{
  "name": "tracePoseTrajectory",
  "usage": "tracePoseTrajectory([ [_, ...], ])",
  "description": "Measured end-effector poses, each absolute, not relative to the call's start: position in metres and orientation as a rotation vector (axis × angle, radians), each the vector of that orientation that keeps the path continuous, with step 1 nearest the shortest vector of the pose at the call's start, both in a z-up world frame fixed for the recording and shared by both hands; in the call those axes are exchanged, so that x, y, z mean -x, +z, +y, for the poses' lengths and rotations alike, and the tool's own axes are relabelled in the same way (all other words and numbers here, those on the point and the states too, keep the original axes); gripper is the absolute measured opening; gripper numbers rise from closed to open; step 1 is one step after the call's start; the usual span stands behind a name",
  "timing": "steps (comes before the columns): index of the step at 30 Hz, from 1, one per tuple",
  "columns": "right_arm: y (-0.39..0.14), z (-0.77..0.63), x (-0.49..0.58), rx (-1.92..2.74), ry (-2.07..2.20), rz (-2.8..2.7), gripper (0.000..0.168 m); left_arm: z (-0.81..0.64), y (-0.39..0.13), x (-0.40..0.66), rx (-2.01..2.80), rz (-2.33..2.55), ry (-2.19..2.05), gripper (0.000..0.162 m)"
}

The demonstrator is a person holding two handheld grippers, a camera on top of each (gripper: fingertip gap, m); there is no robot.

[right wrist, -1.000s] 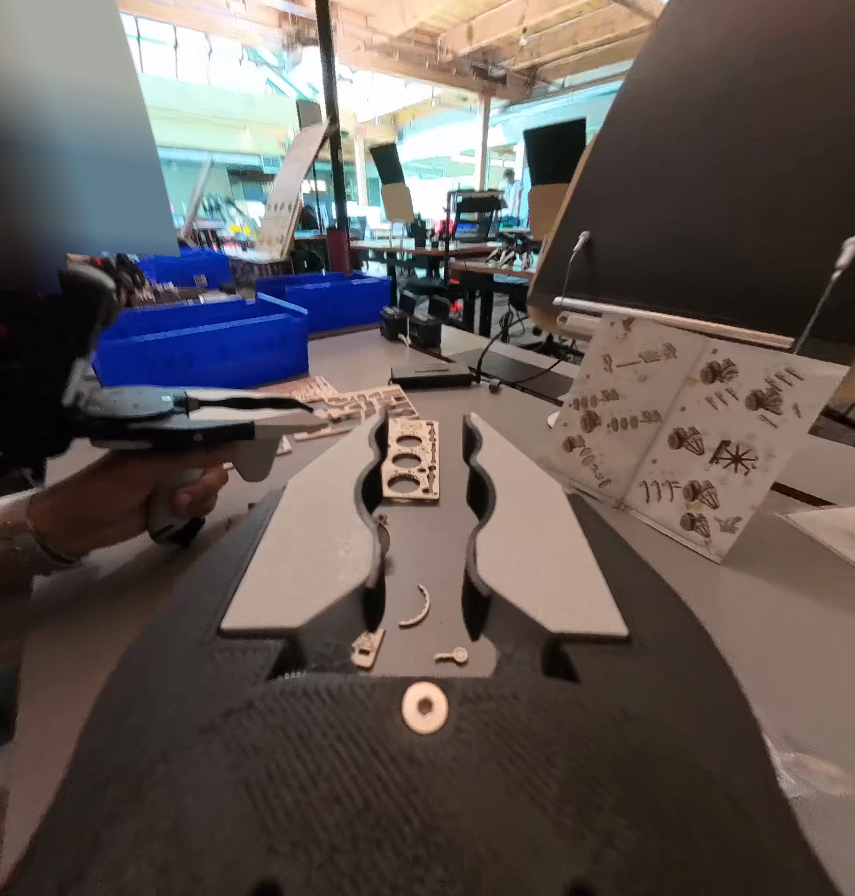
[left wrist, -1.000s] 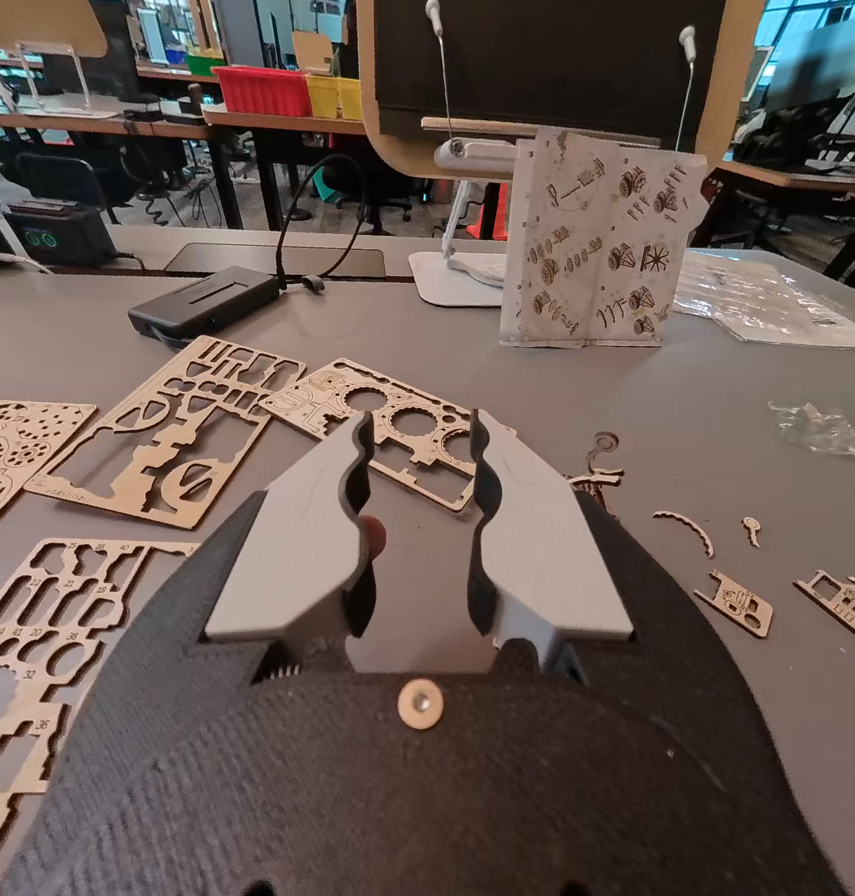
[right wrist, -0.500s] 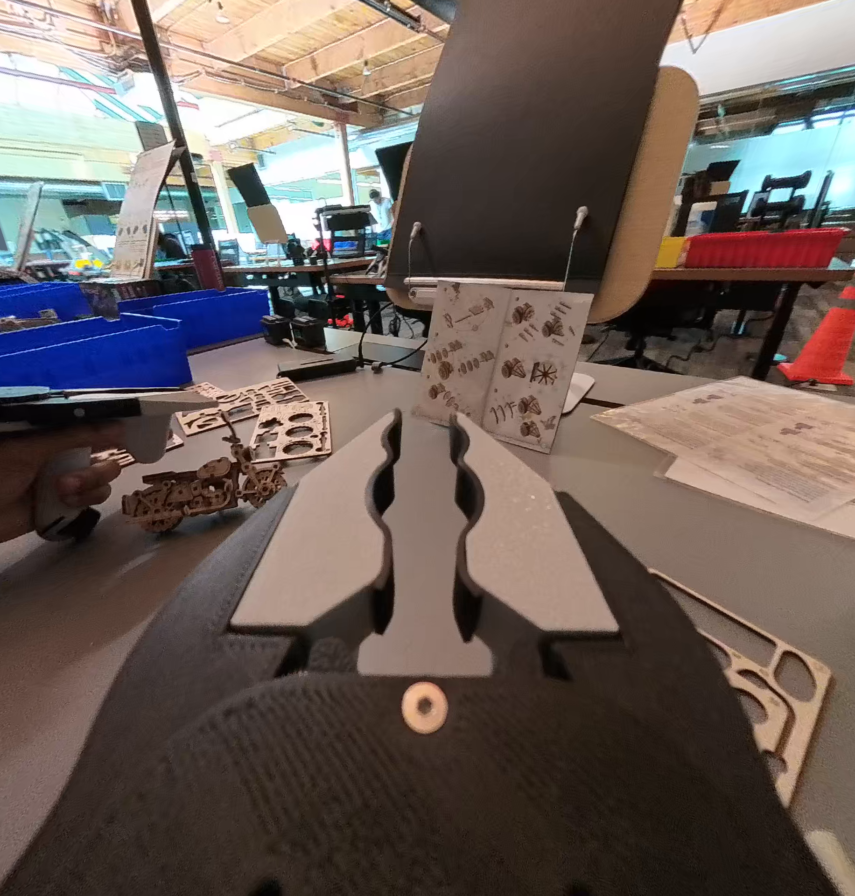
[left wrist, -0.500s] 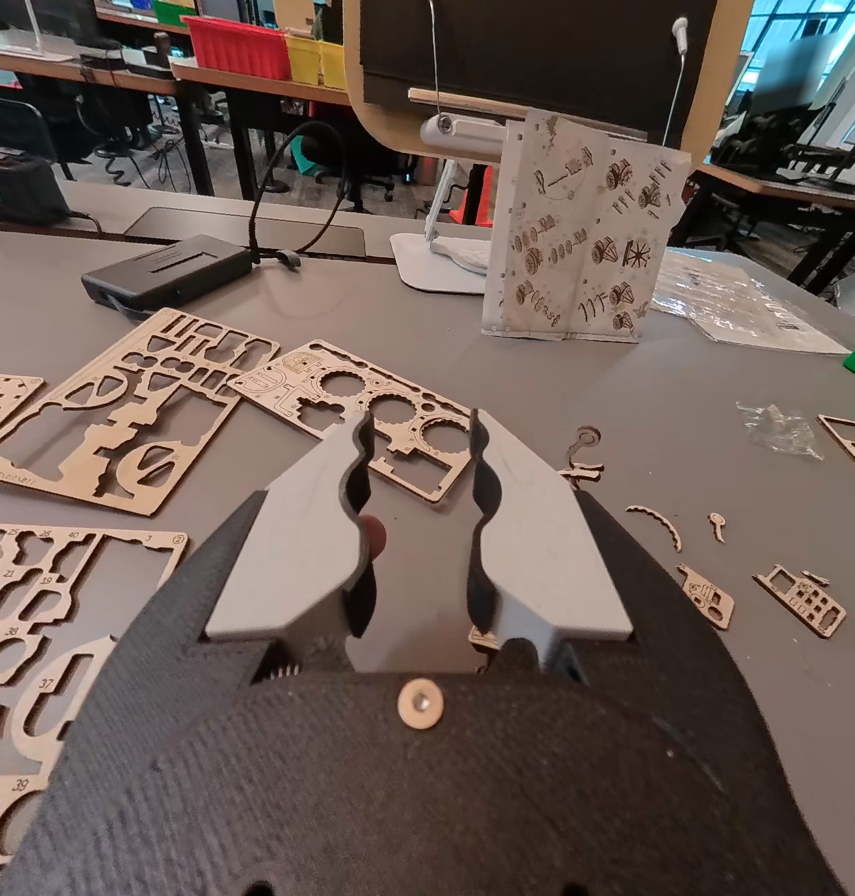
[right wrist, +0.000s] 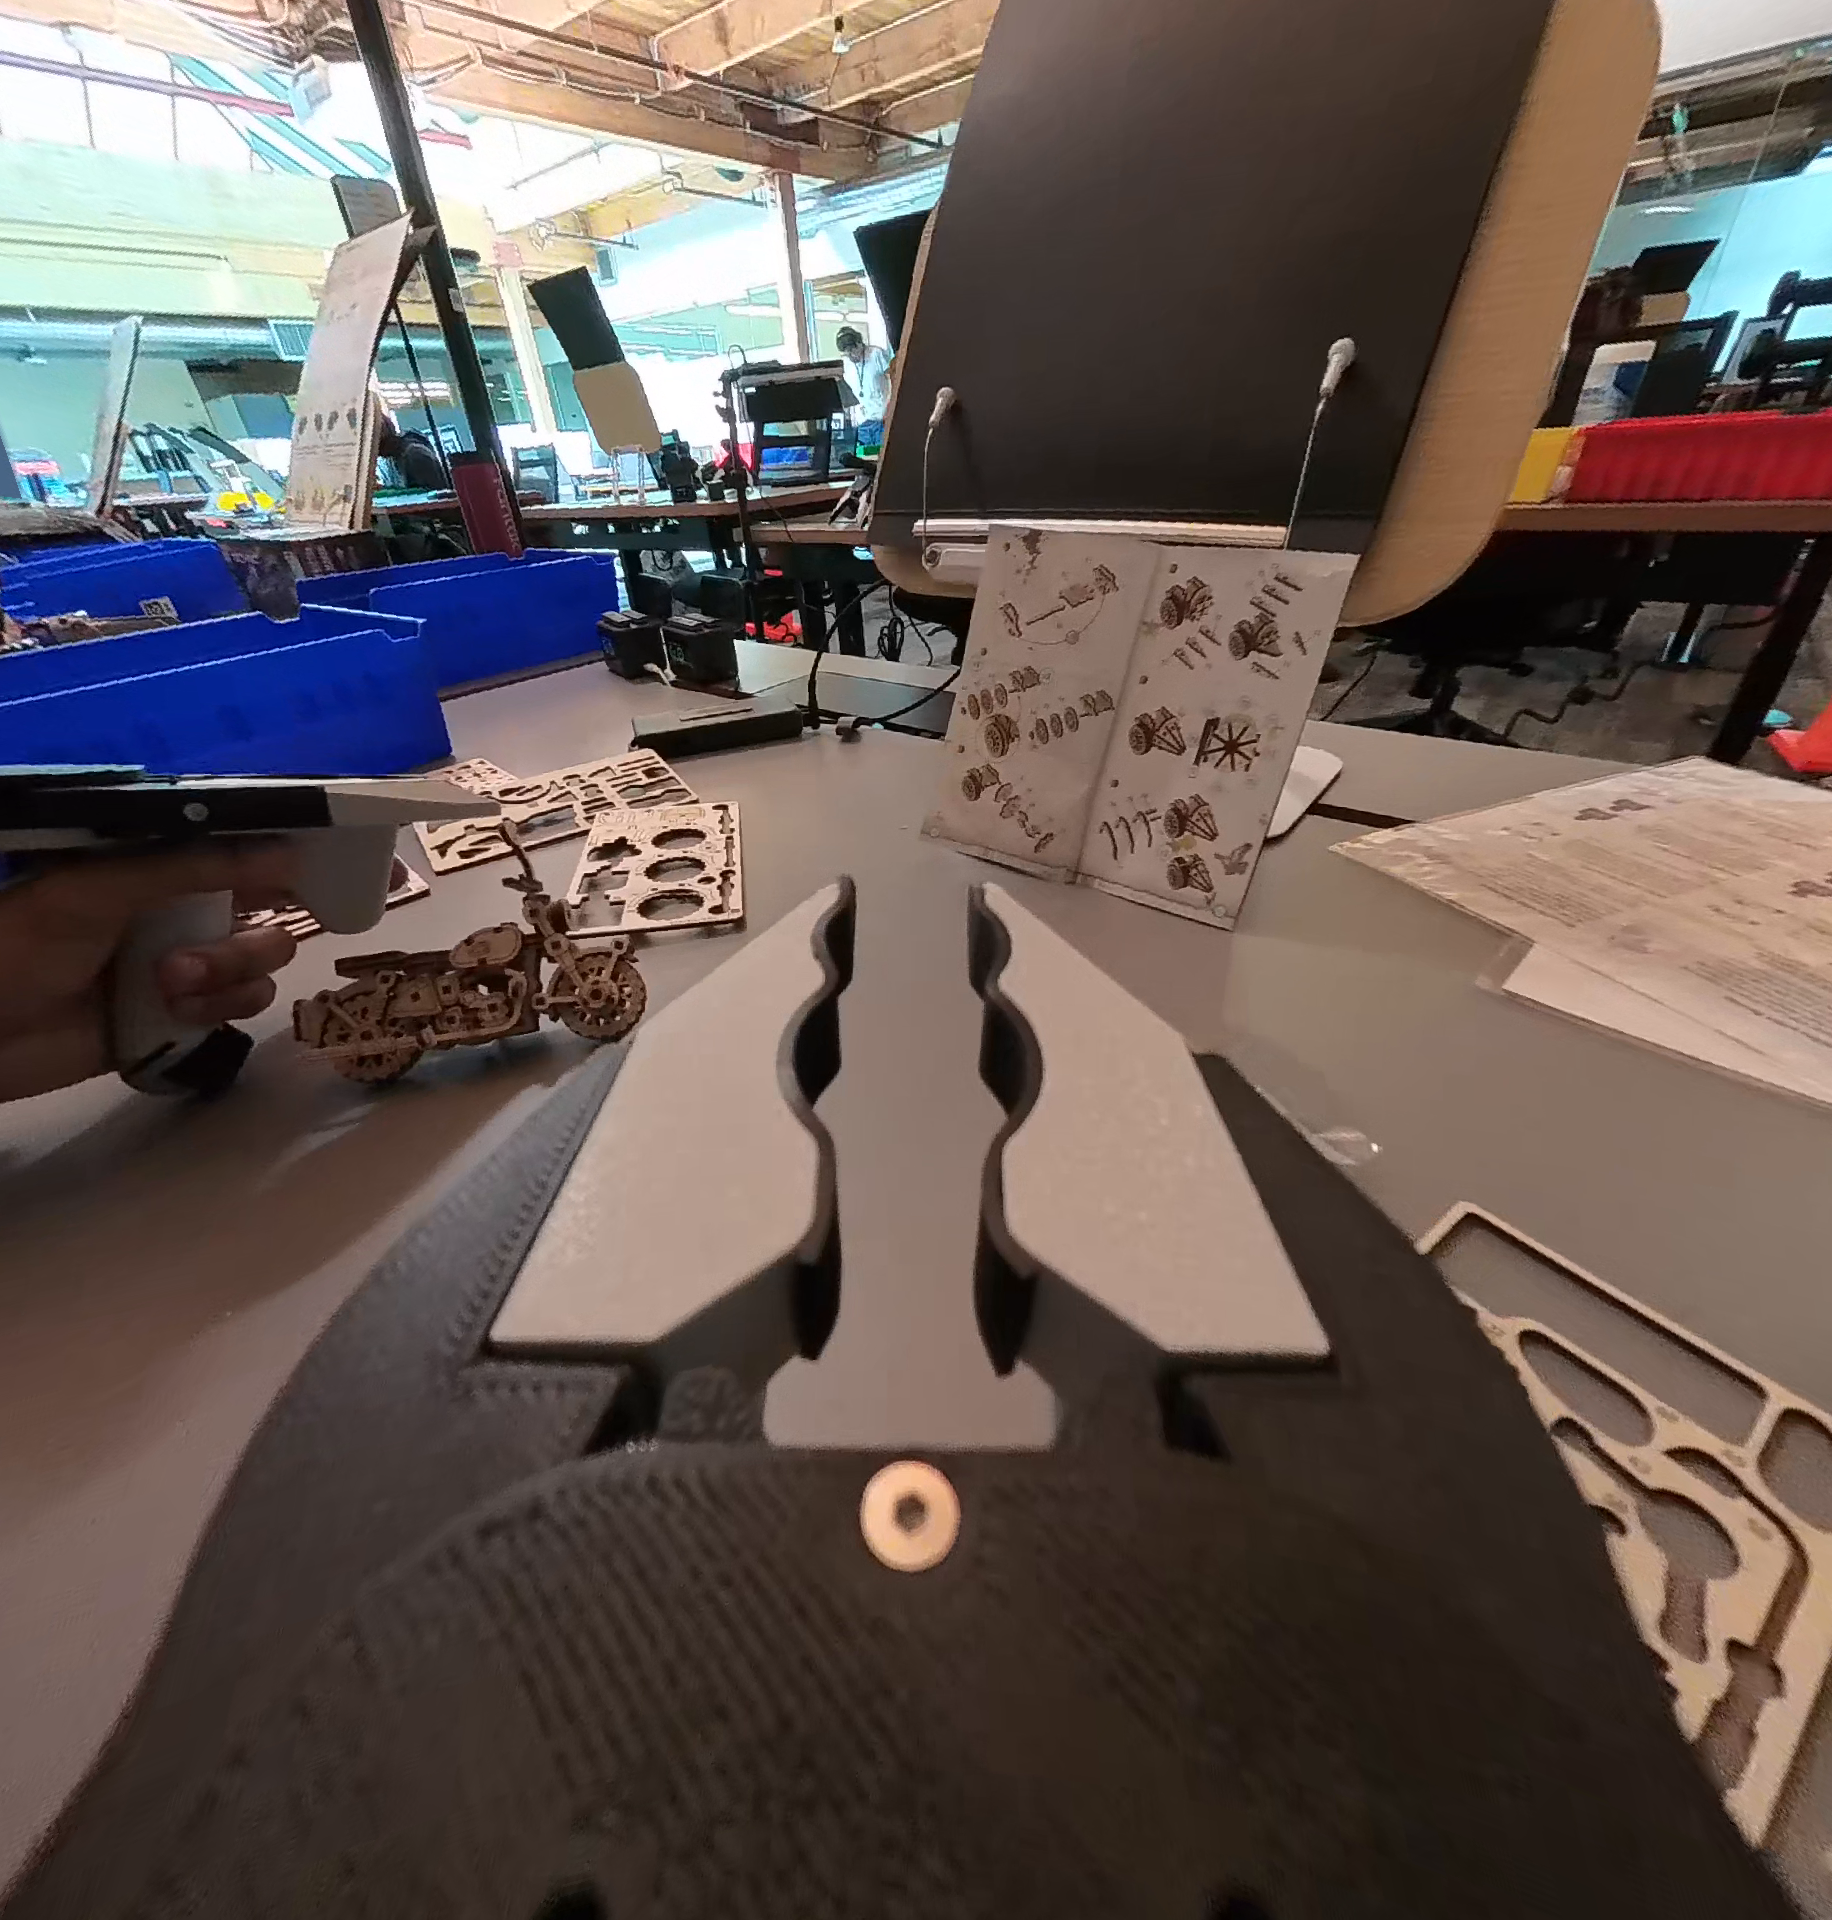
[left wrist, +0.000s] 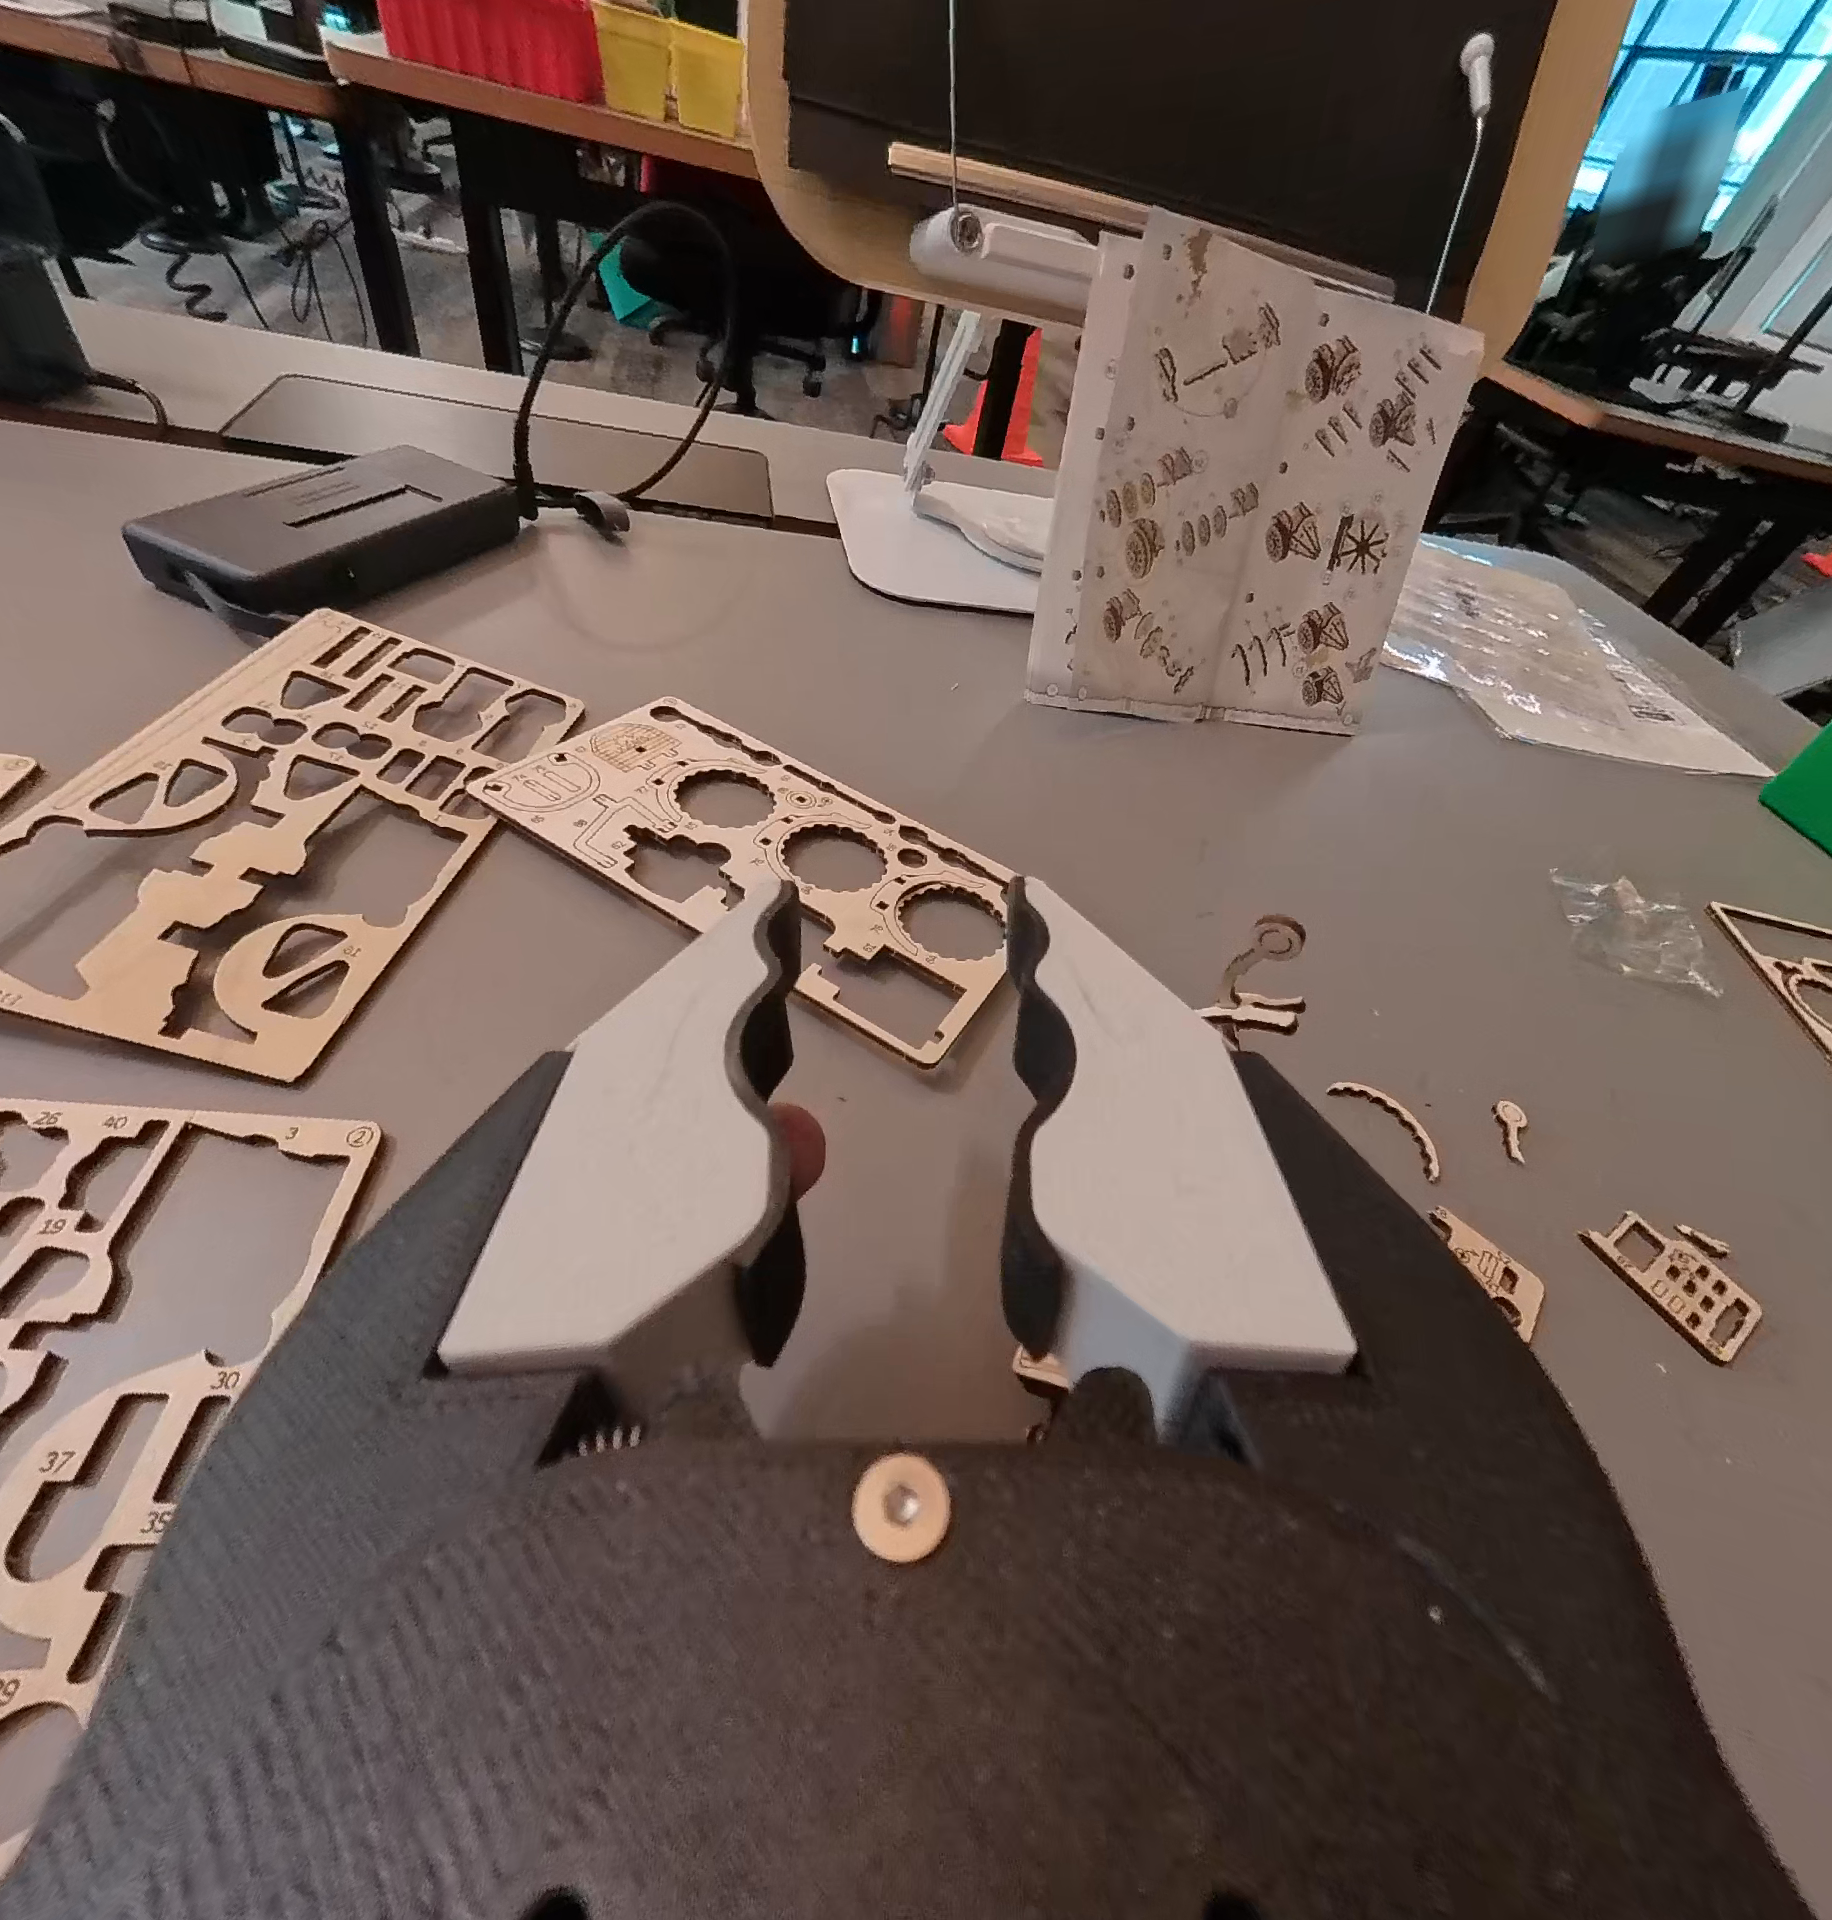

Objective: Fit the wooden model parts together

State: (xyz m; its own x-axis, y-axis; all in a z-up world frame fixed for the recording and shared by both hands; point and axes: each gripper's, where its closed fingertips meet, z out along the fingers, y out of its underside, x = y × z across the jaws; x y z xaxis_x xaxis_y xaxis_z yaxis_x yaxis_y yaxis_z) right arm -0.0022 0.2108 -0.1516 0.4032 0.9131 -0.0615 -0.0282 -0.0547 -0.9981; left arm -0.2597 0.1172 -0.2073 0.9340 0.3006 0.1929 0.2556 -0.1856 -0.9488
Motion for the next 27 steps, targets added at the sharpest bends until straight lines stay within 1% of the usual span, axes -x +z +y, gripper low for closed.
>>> tracePoseTrajectory([
  [10,-0.156,0.214,0.002,1.449,1.017,-0.837,0.021,0.118,-0.21,0.261,1.791,-0.434,0.023,0.036],
  [17,-0.141,0.239,-0.027,1.392,0.856,-0.759,0.015,0.118,-0.212,0.263,1.791,-0.457,-0.01,0.037],
  [23,-0.14,0.26,-0.048,1.46,1.002,-0.579,0.018,0.118,-0.213,0.264,1.793,-0.469,-0.028,0.037],
  [24,-0.14,0.263,-0.052,1.462,0.992,-0.561,0.017,0.118,-0.214,0.265,1.794,-0.472,-0.031,0.038],
  [26,-0.137,0.272,-0.066,1.459,0.91,-0.522,0.008,0.118,-0.214,0.265,1.795,-0.479,-0.039,0.038],
  [27,-0.134,0.276,-0.073,1.448,0.858,-0.516,0.006,0.118,-0.215,0.266,1.796,-0.482,-0.043,0.038],
])
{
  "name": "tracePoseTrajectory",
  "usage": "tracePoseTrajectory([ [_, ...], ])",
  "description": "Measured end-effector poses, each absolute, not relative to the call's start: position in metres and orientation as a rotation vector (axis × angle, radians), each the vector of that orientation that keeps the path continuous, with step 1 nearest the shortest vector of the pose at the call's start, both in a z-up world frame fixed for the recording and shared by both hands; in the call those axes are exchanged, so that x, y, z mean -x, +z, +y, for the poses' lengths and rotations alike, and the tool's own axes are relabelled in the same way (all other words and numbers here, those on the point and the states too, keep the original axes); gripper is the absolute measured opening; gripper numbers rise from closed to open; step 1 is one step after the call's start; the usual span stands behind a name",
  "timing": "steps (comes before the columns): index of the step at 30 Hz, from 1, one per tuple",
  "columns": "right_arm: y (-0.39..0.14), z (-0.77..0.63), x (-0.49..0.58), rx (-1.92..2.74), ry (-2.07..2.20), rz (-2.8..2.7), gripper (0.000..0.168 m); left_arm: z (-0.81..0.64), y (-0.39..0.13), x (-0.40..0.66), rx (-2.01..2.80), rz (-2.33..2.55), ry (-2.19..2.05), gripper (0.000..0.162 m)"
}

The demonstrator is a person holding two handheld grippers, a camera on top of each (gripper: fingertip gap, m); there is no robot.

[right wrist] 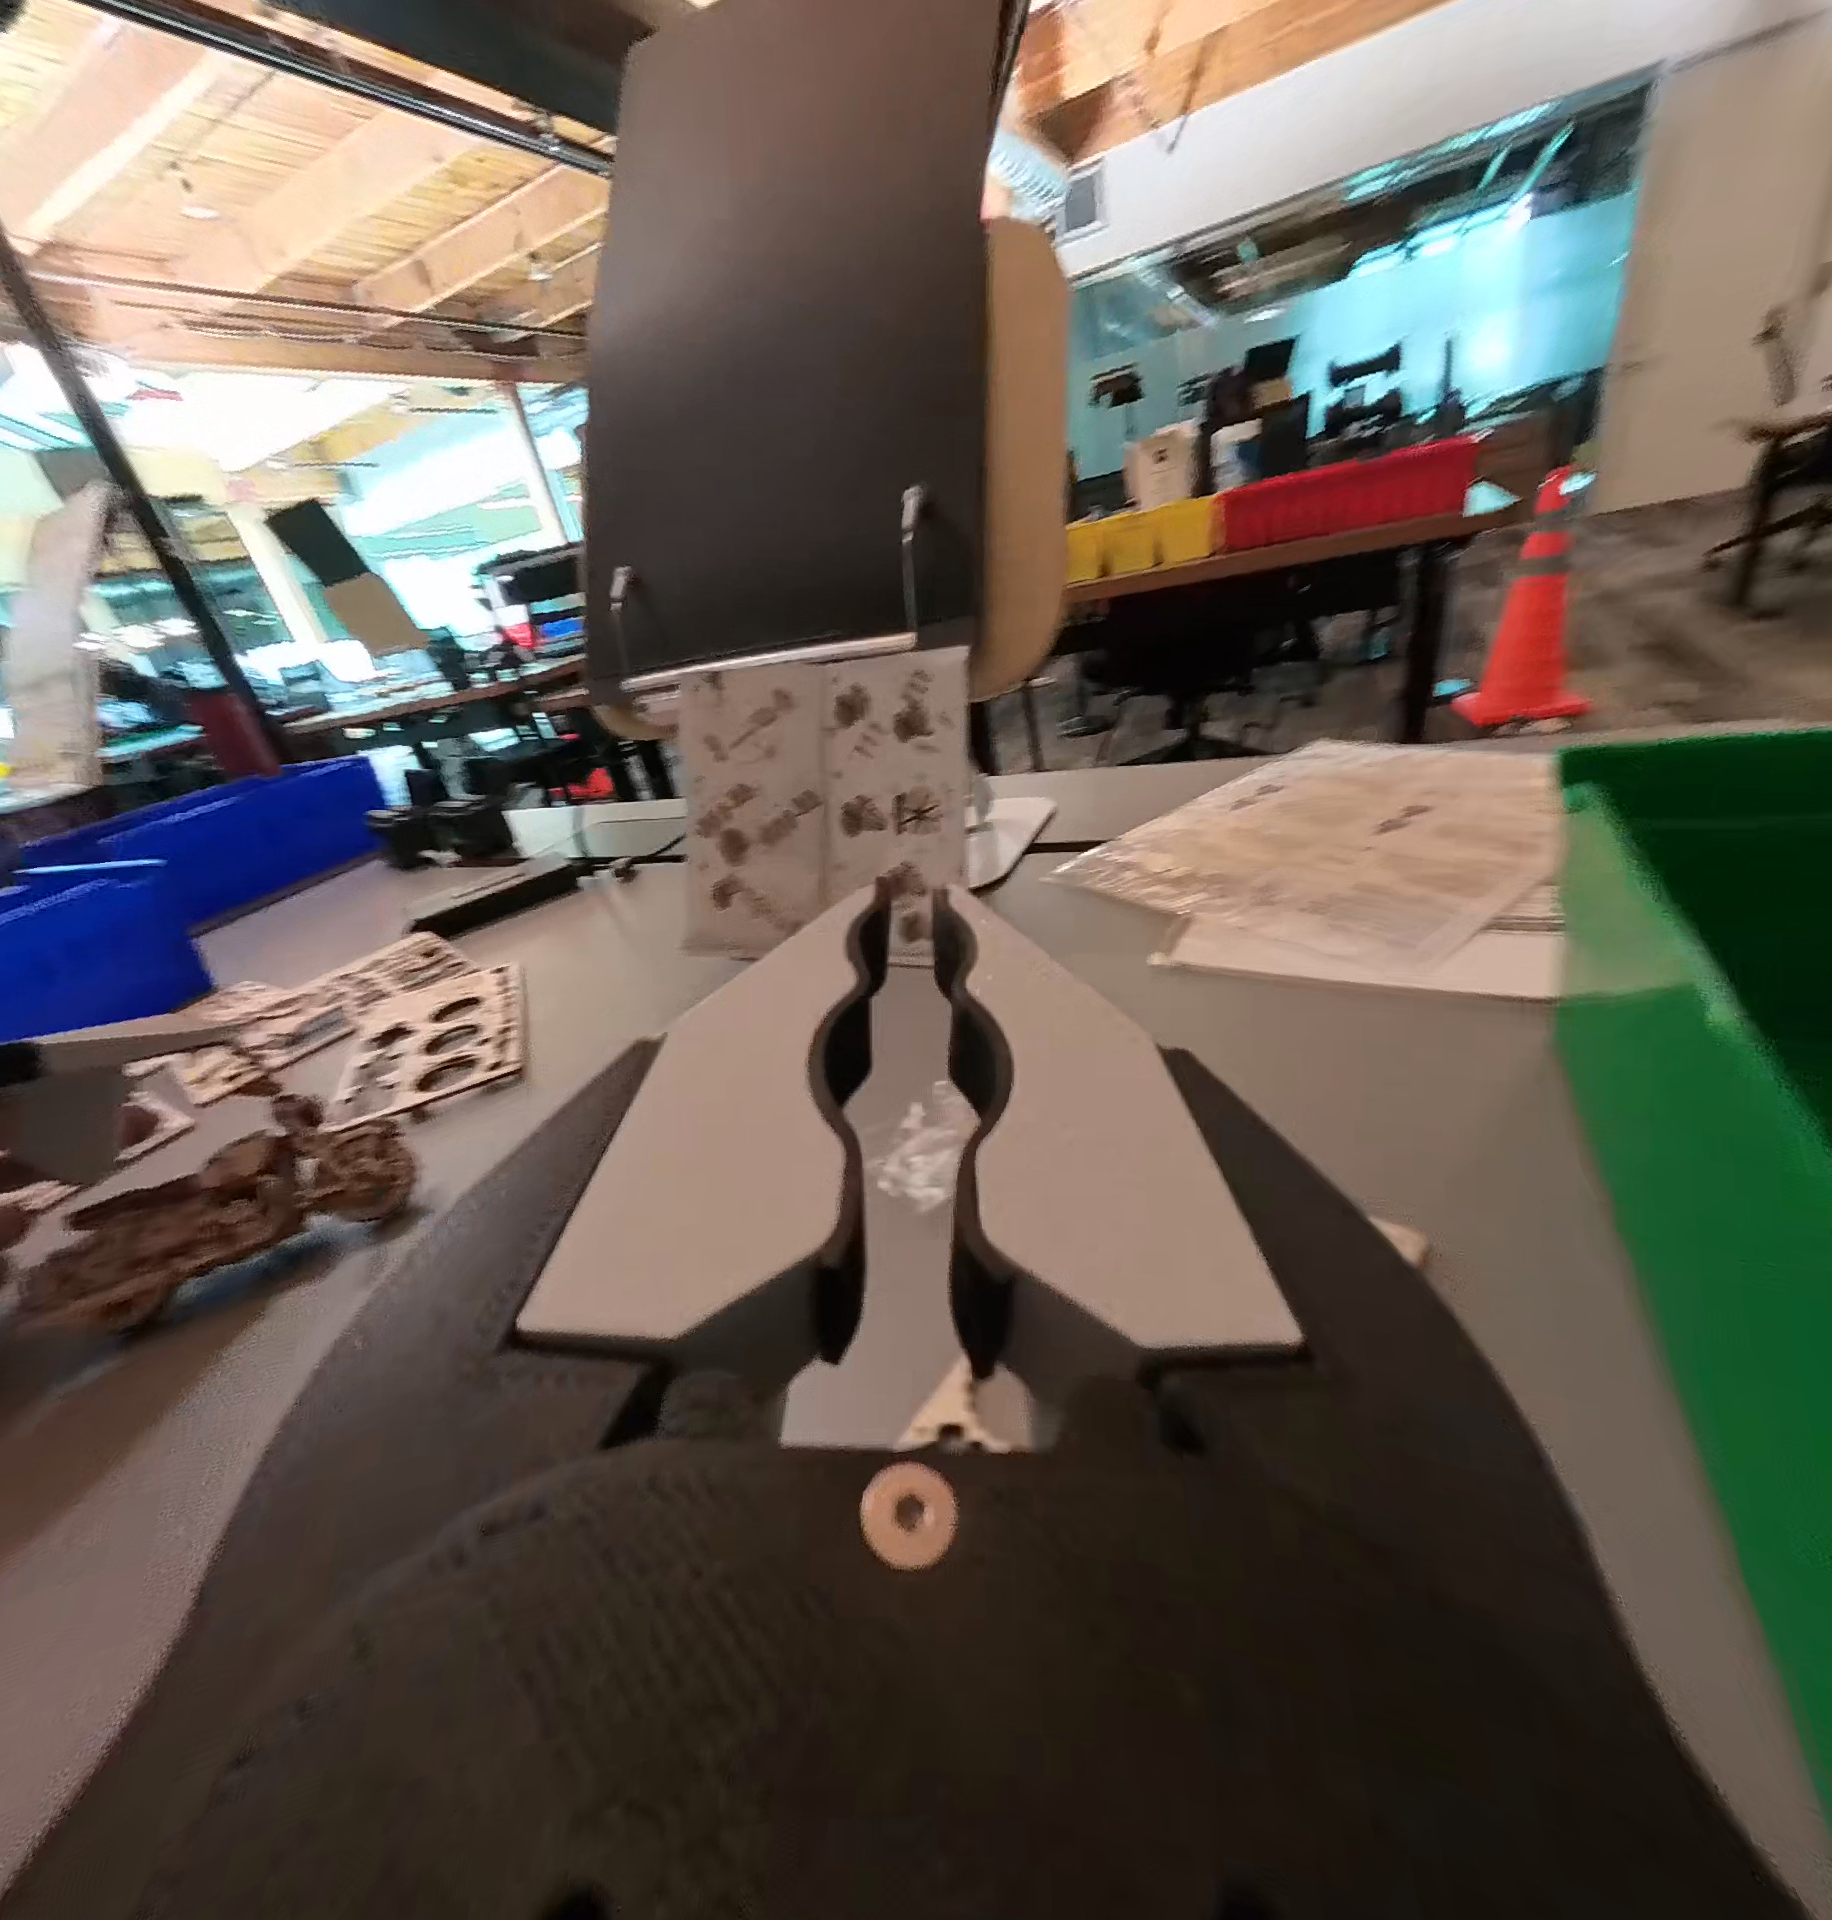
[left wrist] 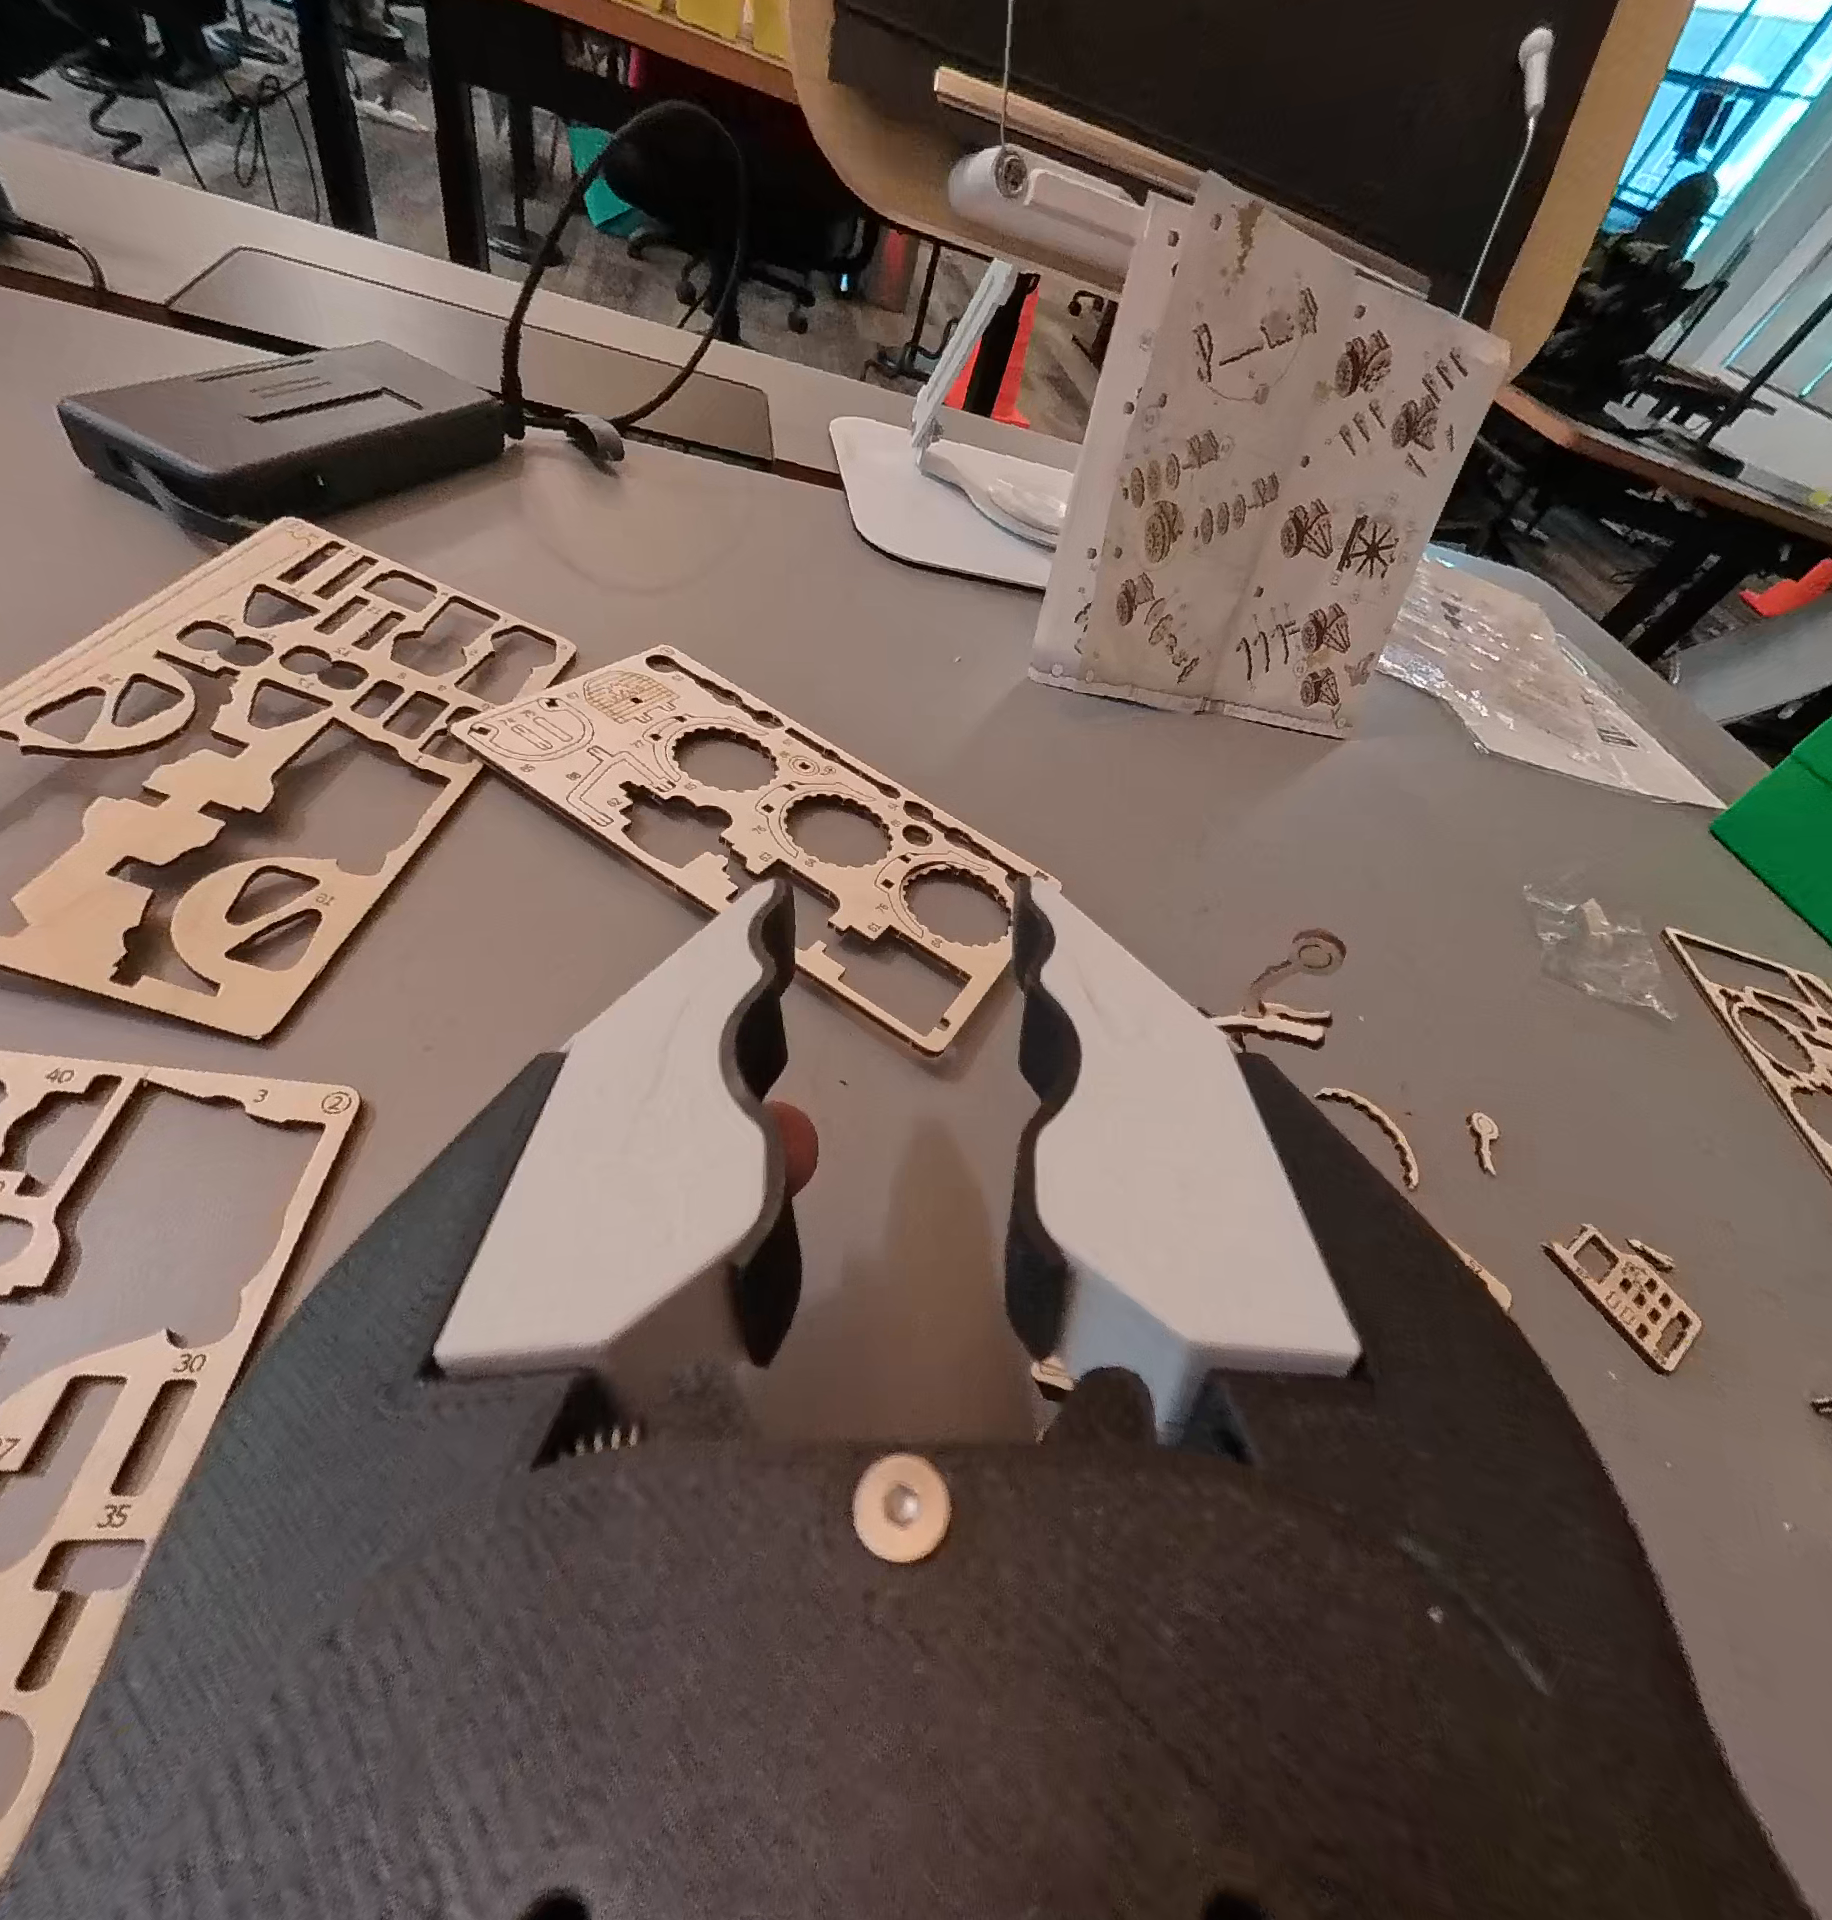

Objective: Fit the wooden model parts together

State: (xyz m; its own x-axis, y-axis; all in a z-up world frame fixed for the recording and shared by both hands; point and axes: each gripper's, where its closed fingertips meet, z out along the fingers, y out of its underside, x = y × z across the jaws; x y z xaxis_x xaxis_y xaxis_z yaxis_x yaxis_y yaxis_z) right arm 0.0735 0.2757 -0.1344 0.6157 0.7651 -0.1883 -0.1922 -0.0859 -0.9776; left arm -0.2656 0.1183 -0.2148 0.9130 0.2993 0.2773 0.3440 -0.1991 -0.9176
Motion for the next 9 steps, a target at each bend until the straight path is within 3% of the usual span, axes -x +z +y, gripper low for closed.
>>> tracePoseTrajectory([
  [4,-0.132,0.284,-0.092,1.421,0.71,-0.533,0.001,0.118,-0.216,0.267,1.796,-0.492,-0.055,0.038],
  [9,-0.14,0.294,-0.098,1.49,0.951,-0.372,0.006,0.119,-0.217,0.267,1.803,-0.499,-0.067,0.039],
])
